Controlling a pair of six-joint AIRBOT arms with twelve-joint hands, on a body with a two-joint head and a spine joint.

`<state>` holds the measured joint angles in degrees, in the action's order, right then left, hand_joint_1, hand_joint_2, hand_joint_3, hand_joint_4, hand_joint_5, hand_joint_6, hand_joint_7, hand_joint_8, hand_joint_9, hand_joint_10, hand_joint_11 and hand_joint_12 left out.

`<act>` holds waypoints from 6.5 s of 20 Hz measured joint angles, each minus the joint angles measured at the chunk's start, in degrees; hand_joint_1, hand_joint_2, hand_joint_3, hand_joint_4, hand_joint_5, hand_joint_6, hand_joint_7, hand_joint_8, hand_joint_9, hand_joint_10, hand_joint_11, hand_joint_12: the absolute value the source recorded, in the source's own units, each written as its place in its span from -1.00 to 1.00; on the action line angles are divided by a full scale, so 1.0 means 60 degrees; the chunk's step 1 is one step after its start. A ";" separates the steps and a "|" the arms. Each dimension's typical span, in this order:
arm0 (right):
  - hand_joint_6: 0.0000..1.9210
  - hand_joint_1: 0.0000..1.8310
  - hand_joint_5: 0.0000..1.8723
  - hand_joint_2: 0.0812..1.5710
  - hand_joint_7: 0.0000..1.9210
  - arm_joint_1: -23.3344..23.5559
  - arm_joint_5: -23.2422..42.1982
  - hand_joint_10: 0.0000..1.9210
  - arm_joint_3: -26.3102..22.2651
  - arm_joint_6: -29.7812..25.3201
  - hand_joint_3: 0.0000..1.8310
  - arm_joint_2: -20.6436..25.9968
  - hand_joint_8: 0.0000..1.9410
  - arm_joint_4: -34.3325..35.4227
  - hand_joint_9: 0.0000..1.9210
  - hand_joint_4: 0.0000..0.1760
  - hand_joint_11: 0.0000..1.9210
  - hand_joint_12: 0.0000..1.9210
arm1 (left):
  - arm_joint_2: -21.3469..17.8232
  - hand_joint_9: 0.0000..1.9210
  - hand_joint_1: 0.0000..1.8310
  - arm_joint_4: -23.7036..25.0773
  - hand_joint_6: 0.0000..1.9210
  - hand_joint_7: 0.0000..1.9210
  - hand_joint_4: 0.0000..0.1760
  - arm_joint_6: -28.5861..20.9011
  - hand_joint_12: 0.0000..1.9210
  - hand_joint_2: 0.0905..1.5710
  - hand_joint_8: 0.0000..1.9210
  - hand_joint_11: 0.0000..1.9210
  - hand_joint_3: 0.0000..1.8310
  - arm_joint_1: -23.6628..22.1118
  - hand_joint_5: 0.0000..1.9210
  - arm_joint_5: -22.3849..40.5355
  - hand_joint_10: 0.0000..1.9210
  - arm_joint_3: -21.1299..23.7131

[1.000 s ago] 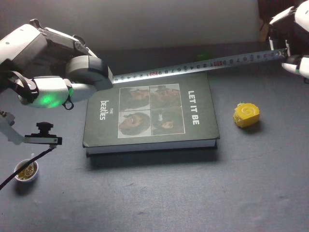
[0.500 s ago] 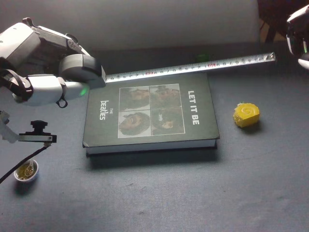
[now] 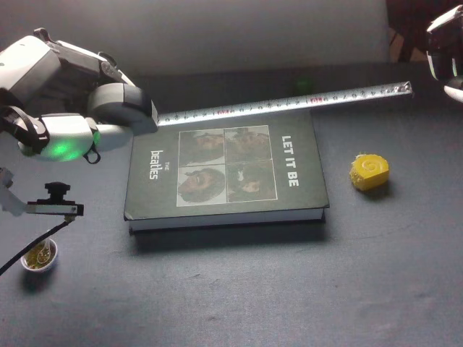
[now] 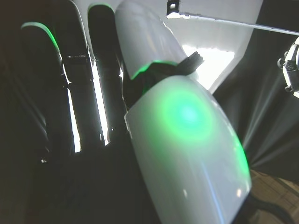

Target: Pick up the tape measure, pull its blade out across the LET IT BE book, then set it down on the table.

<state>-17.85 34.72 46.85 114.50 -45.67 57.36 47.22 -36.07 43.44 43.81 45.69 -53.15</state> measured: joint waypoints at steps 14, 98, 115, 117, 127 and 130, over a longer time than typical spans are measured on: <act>0.38 0.31 -0.18 0.46 0.06 -0.0153 0.0867 -0.30 -0.1137 -0.0648 -1.00 -0.0299 -0.05 -0.1424 -0.01 -1.00 -0.24 0.37 | 0.0011 -0.06 0.51 0.0135 -0.32 0.21 -1.00 -0.0011 0.08 0.32 -0.23 -0.15 -1.00 0.0459 0.11 -0.0477 0.24 -0.0404; -1.00 -0.99 -0.92 0.35 -1.00 -0.0754 0.0765 -1.00 -0.1668 -0.0758 -1.00 -0.0339 -1.00 -0.1923 -1.00 0.34 -1.00 -0.68 | -0.1071 -0.05 0.51 0.0747 -0.34 0.21 -1.00 0.0233 0.11 0.32 -0.21 -0.15 -1.00 0.0477 0.12 -0.3064 0.24 0.0127; -0.99 -0.84 -0.88 0.36 -0.94 -0.0911 0.0299 -0.99 -0.1902 -0.1093 -1.00 -0.0211 -0.99 -0.2058 -0.98 0.38 -1.00 -0.46 | -0.0240 -0.04 0.51 -0.0681 -0.35 0.19 -1.00 0.0302 0.10 0.32 -0.22 -0.14 -1.00 0.2266 0.14 -0.1508 0.24 0.0663; -0.99 -0.81 -0.87 0.35 -0.93 -0.1009 0.0288 -0.99 -0.1920 -0.1100 -1.00 -0.0240 -0.99 -0.2124 -0.97 0.38 -1.00 -0.45 | -0.0069 -0.04 0.51 -0.0776 -0.35 0.19 -1.00 0.0321 0.11 0.32 -0.22 -0.14 -1.00 0.2350 0.14 -0.1384 0.24 0.0474; -1.00 -0.77 -0.87 0.37 -0.91 -0.1122 0.0295 -0.99 -0.1960 -0.1111 -1.00 -0.0270 -1.00 -0.2262 -0.94 0.34 -1.00 -0.32 | 0.0182 -0.04 0.51 -0.0951 -0.34 0.19 -1.00 0.0623 0.11 0.32 -0.24 -0.15 -1.00 0.2390 0.14 -0.1188 0.25 0.0029; -1.00 -0.77 -0.87 0.37 -0.90 -0.1122 0.0295 -0.99 -0.1960 -0.1115 -1.00 -0.0280 -1.00 -0.2273 -0.94 0.34 -1.00 -0.32 | 0.0288 -0.09 0.51 -0.1024 -0.16 0.18 -1.00 0.0652 0.09 0.35 -0.18 -0.21 -1.00 0.2572 0.01 -0.1213 0.30 -0.0033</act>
<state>-24.58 36.49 35.09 107.81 -47.35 43.72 48.95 -42.22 47.35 59.24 38.41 -53.34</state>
